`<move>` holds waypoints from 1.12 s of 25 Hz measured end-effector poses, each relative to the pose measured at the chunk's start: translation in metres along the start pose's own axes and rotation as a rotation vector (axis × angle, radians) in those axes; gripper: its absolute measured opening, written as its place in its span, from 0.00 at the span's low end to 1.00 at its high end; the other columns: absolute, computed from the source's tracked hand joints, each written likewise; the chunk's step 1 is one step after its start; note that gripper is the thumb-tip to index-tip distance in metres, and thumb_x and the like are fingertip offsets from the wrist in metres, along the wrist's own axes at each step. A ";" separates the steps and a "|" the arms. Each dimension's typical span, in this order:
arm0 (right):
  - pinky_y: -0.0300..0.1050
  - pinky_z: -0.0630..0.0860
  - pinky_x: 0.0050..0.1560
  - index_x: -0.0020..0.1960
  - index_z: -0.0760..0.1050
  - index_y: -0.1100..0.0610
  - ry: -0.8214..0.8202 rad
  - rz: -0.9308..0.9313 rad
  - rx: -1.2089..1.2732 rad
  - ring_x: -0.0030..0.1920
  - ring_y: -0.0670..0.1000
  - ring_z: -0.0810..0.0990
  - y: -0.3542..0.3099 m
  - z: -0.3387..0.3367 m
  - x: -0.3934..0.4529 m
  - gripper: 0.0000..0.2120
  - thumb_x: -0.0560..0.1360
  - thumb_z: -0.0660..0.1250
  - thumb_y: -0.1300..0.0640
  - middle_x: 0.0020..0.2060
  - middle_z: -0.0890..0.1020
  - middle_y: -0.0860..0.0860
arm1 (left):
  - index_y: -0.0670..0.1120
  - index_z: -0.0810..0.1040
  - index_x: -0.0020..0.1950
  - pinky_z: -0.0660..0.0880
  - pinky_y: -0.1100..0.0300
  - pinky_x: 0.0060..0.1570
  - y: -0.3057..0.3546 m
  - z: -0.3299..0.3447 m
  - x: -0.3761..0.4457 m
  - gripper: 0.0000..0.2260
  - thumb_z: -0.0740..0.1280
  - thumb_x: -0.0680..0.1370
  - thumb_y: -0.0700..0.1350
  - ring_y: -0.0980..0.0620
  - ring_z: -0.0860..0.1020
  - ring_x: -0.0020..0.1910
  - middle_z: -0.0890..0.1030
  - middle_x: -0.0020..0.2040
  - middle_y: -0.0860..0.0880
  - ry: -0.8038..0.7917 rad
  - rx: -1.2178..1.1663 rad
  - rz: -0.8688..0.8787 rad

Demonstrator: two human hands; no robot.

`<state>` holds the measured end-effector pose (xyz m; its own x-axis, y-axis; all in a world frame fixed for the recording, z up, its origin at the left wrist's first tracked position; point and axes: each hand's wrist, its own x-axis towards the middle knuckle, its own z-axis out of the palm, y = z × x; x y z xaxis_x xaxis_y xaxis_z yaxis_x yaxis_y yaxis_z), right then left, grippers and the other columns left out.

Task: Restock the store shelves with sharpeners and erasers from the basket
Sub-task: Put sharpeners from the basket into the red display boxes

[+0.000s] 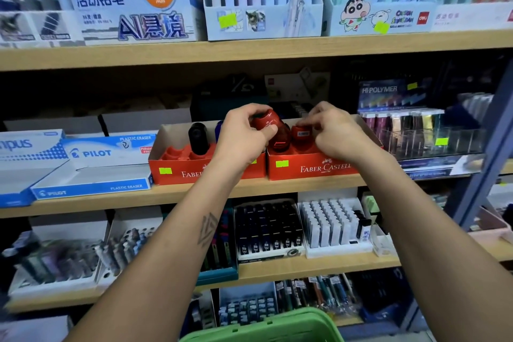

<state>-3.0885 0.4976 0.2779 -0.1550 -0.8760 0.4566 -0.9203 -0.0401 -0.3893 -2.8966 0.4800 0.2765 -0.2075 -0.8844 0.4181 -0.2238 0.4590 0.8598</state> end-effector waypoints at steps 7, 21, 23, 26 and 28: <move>0.47 0.83 0.51 0.64 0.77 0.58 -0.163 0.072 0.902 0.47 0.55 0.86 -0.017 -0.025 -0.017 0.18 0.77 0.64 0.71 0.51 0.84 0.58 | 0.42 0.76 0.62 0.83 0.56 0.44 0.009 0.002 -0.004 0.14 0.70 0.78 0.33 0.45 0.84 0.42 0.83 0.53 0.41 -0.050 -0.324 -0.074; 0.45 0.81 0.49 0.55 0.80 0.59 -0.162 -0.168 0.719 0.46 0.47 0.84 -0.016 -0.016 -0.021 0.21 0.68 0.69 0.77 0.49 0.85 0.54 | 0.50 0.71 0.69 0.81 0.48 0.55 -0.004 0.012 0.002 0.33 0.79 0.68 0.37 0.48 0.81 0.57 0.80 0.58 0.47 0.034 -0.288 -0.090; 0.38 0.80 0.47 0.58 0.79 0.59 -0.147 -0.142 0.767 0.53 0.49 0.83 -0.015 -0.017 -0.019 0.23 0.70 0.64 0.78 0.52 0.84 0.54 | 0.54 0.68 0.72 0.81 0.49 0.56 -0.005 0.009 0.003 0.37 0.80 0.68 0.38 0.51 0.80 0.58 0.78 0.58 0.51 0.001 -0.120 0.012; 0.35 0.76 0.55 0.63 0.80 0.56 -0.135 -0.260 0.673 0.57 0.44 0.81 -0.020 -0.016 -0.018 0.18 0.74 0.72 0.66 0.55 0.84 0.49 | 0.52 0.61 0.77 0.78 0.58 0.55 0.005 0.011 0.000 0.40 0.78 0.71 0.41 0.55 0.78 0.57 0.75 0.61 0.53 -0.085 0.067 0.133; 0.35 0.75 0.59 0.62 0.81 0.56 -0.121 -0.327 0.569 0.56 0.40 0.81 -0.024 -0.013 -0.018 0.18 0.73 0.75 0.62 0.54 0.85 0.46 | 0.51 0.58 0.78 0.75 0.59 0.57 0.005 0.014 0.001 0.41 0.78 0.71 0.43 0.53 0.76 0.60 0.73 0.63 0.52 -0.098 0.227 0.189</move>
<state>-3.0682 0.5209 0.2897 0.1719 -0.8222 0.5426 -0.5749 -0.5310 -0.6225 -2.9110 0.4822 0.2774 -0.3536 -0.7745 0.5245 -0.3774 0.6312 0.6776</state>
